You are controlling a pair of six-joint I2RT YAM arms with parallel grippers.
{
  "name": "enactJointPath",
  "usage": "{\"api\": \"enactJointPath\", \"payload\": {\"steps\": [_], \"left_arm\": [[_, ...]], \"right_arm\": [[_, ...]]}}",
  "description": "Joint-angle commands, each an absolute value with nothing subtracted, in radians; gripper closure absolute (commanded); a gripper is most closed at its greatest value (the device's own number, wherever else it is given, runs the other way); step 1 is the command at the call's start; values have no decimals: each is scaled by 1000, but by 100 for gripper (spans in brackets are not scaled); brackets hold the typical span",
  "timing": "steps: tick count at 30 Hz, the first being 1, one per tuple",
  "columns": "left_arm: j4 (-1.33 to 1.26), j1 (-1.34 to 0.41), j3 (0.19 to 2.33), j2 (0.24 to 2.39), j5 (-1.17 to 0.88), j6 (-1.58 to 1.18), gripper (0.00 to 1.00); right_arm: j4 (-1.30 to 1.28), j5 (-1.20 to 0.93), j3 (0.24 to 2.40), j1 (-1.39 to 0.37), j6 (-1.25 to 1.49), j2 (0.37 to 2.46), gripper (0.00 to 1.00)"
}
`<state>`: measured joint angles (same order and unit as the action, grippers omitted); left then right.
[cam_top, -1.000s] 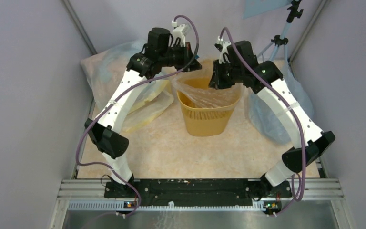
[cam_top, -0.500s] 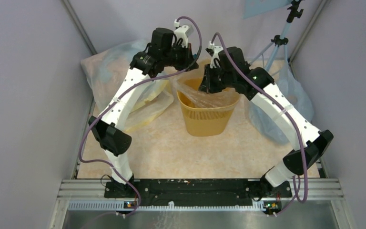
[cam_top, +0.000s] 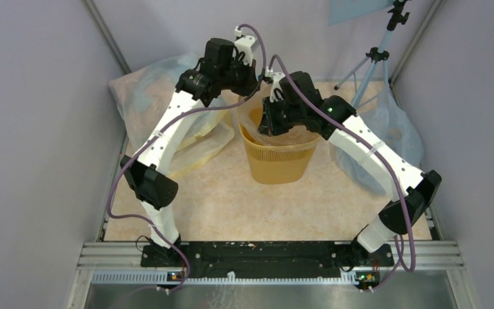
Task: Put the trash bags into the trash bin
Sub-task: Place the trash bag in the trash bin.
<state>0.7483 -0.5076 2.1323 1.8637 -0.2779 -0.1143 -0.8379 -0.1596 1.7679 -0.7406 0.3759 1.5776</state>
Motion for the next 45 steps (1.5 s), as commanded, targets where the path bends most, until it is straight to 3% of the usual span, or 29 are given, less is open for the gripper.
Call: {"api": "enactJointPath", "payload": {"steps": [1, 8, 15, 18, 32, 45], "left_arm": [[749, -509, 2169, 1876, -248, -40, 100], [744, -501, 2190, 1873, -263, -59, 100], [685, -471, 2142, 1791, -497, -265, 96], [652, -476, 2074, 1777, -557, -311, 99], [910, -595, 2277, 1911, -314, -88, 100], [951, -640, 2267, 1955, -141, -11, 100]], "right_arm": [[-827, -196, 1795, -794, 331, 1587, 100], [-824, -178, 1793, -813, 336, 1580, 100], [-798, -117, 1765, -813, 347, 1551, 100], [-792, -111, 1755, -813, 349, 1541, 100], [-785, -102, 1732, -814, 349, 1526, 100], [-789, -117, 1737, -814, 339, 1541, 100]]}}
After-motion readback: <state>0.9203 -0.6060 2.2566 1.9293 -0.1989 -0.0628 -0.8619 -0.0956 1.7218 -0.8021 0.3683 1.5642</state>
